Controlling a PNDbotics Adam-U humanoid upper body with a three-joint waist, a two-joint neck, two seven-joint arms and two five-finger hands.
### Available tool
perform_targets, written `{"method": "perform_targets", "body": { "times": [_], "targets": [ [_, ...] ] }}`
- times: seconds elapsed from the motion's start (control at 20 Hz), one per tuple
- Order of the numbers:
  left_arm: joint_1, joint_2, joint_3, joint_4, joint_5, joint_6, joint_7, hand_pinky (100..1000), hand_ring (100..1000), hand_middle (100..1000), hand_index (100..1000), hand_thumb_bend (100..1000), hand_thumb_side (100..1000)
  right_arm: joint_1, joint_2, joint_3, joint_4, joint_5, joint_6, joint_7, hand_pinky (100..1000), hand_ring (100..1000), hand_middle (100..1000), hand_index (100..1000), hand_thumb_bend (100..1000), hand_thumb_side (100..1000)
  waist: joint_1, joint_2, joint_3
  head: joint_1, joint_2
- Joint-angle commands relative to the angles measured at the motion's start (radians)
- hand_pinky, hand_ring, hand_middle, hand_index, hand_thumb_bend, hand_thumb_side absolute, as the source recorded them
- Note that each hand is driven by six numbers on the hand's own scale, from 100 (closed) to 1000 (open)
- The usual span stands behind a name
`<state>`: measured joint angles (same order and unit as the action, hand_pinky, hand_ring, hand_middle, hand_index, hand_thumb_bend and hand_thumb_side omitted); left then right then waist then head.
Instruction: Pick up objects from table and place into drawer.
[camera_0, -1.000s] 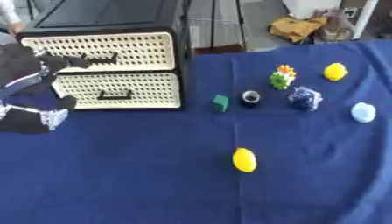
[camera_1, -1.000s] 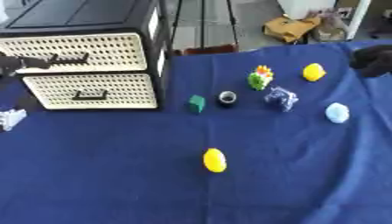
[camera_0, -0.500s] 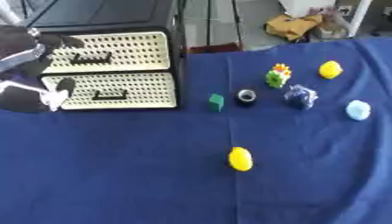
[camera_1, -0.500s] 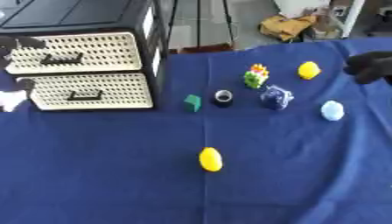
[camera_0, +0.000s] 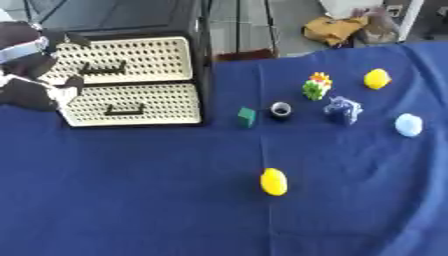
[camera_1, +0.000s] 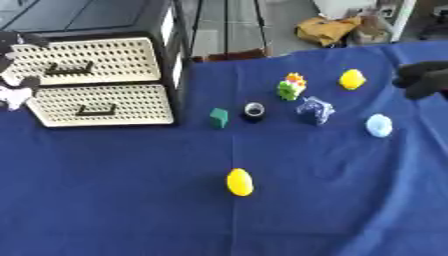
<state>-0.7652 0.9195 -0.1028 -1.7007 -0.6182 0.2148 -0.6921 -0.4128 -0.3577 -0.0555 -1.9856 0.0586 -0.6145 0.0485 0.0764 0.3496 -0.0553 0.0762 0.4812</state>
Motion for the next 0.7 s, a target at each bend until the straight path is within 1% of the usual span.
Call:
{"method": "perform_targets", "body": {
  "times": [0.05, 0.35, 0.4, 0.55, 0.7],
  "targets": [
    [-0.031, 0.008, 0.001, 0.048, -0.009, -0.002, -0.006, 100, 100, 177, 951, 100, 349, -0.007, -0.01, -0.001, -0.014, -0.004, 0.003, 0.001, 652, 711, 530, 738, 100, 988, -0.001, -0.015, -0.001, 0.009, -0.014],
    [-0.065, -0.023, -0.01, 0.145, -0.032, -0.004, 0.003, 100, 100, 174, 940, 100, 353, -0.009, -0.005, 0.003, -0.014, -0.005, 0.005, 0.003, 653, 713, 528, 737, 100, 988, 0.0, -0.008, -0.009, 0.017, -0.023],
    [-0.07, -0.027, -0.012, 0.159, -0.035, -0.006, 0.003, 100, 100, 174, 941, 100, 366, -0.01, -0.005, 0.003, -0.014, -0.005, 0.004, 0.003, 654, 713, 528, 737, 100, 988, 0.0, -0.007, -0.01, 0.018, -0.024],
    [-0.087, -0.041, -0.015, 0.199, -0.045, -0.007, 0.011, 100, 100, 172, 967, 100, 358, -0.011, -0.003, 0.004, -0.014, -0.005, 0.005, 0.006, 655, 714, 527, 734, 100, 988, 0.001, -0.003, -0.015, 0.021, -0.03],
    [-0.102, -0.054, -0.017, 0.233, -0.049, -0.011, 0.025, 100, 100, 171, 965, 100, 361, -0.011, 0.0, 0.006, -0.014, -0.005, 0.006, 0.009, 656, 714, 526, 734, 100, 988, 0.002, 0.001, -0.02, 0.023, -0.036]
  ]
}}
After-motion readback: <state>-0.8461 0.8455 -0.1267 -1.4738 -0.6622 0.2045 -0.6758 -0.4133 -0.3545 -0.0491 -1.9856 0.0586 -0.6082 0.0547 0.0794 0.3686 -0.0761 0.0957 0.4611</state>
